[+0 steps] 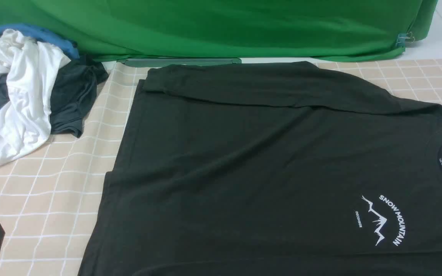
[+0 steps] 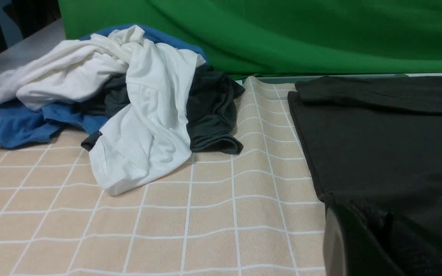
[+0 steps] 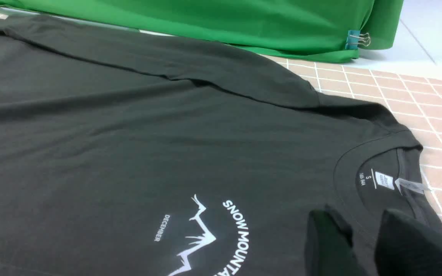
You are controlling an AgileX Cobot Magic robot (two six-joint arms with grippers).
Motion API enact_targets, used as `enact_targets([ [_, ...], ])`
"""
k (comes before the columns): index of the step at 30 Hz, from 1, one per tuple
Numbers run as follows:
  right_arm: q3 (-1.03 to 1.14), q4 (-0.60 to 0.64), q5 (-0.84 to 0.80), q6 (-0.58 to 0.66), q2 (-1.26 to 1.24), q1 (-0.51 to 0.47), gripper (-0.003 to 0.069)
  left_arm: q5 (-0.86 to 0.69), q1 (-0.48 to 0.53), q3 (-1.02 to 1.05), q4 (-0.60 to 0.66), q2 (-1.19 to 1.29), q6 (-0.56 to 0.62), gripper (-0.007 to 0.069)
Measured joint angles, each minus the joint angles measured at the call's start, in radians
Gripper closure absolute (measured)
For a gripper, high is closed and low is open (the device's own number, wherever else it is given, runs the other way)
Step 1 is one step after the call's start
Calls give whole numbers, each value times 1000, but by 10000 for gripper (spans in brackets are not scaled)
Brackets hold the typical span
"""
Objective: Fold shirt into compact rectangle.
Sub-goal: 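Grasp the left edge of the dark T-shirt lying flat on the table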
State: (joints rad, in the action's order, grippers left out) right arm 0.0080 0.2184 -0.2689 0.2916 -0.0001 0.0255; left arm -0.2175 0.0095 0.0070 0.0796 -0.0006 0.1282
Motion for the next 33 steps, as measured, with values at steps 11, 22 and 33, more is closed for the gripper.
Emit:
enact_targets([
  [11,0,0,0,0,0,0,422,0,0,0,0,0,0,602],
  [22,0,0,0,0,0,0,422,14,0,0,-22,0,0,602],
  [33,0,0,1,0,0,0,422,247,0,0,394,0,-199,602],
])
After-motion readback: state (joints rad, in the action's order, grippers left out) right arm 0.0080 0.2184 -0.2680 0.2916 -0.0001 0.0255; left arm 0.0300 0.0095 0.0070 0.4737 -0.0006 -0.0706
